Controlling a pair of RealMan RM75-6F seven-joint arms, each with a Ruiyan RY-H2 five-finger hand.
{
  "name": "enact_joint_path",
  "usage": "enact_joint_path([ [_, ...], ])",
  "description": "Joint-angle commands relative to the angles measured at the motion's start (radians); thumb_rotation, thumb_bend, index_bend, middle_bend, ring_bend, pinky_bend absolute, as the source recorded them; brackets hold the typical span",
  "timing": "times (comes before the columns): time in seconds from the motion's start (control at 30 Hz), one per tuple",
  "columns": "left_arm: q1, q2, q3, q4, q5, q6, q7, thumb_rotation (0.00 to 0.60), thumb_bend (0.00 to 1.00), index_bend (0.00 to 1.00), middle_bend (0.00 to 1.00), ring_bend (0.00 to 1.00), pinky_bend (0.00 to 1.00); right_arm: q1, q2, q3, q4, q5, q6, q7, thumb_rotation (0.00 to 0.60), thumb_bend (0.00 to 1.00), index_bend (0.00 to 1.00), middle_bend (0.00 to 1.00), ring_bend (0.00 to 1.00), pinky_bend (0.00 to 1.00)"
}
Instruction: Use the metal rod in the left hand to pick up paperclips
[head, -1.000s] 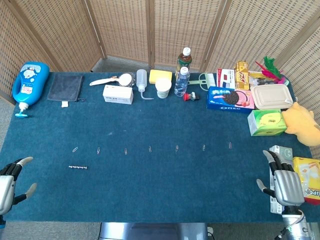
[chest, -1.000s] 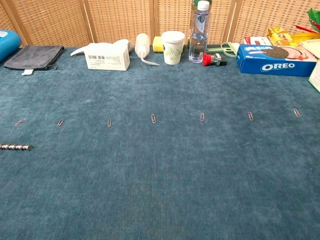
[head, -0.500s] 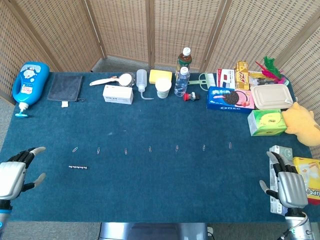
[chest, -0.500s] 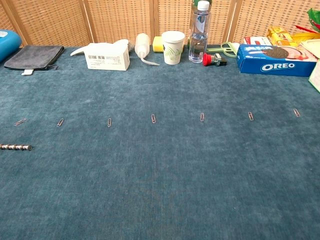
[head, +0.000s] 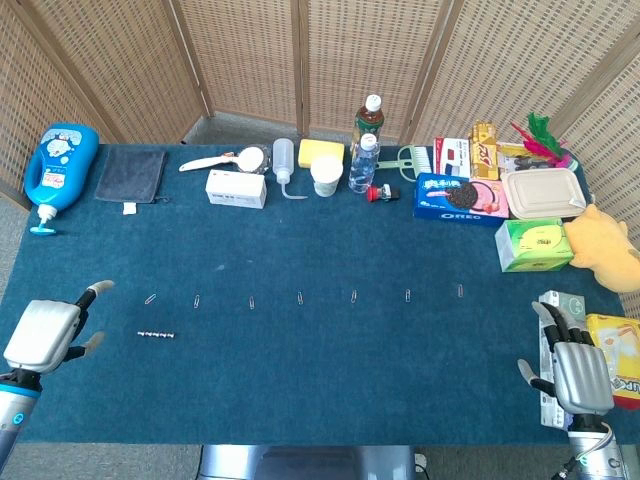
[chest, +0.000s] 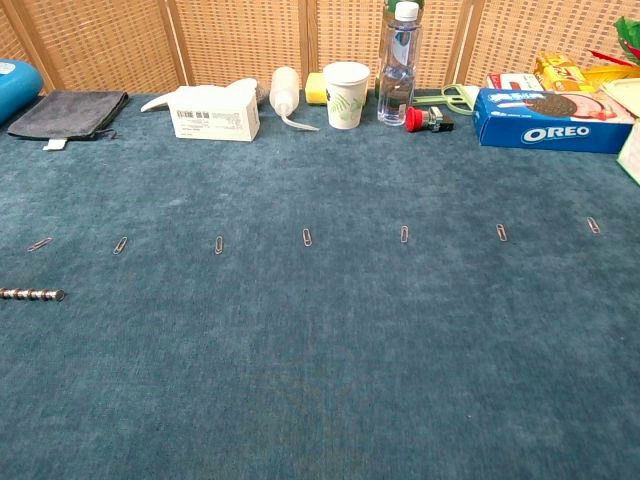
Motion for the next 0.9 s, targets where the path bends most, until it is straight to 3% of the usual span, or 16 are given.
enact_joint_path([
  [0.03, -0.015, -0.006, -0.002, 0.011, -0.012, -0.021, 0.021, 0.6, 0.43, 0.25, 0.95, 1.0, 1.0, 0.0, 0.001, 0.002, -0.006, 0.0, 0.002, -0.005, 0.6, 0.27, 0.11, 0.16, 0.13, 0.24],
  [0.3, -0.036, -0.034, 0.003, 0.031, -0.054, -0.055, 0.058, 0.6, 0.48, 0.39, 1.0, 1.0, 1.0, 0.001, -0.002, 0.003, -0.013, 0.005, 0.0, -0.018, 0.6, 0.27, 0.11, 0.16, 0.13, 0.24],
  [0.9, -0.094, -0.137, 0.014, 0.151, -0.13, -0.142, 0.064, 0.6, 0.47, 0.5, 1.0, 1.0, 1.0, 0.004, -0.016, 0.008, 0.009, 0.021, -0.011, -0.012, 0.6, 0.27, 0.11, 0.16, 0.13, 0.24],
])
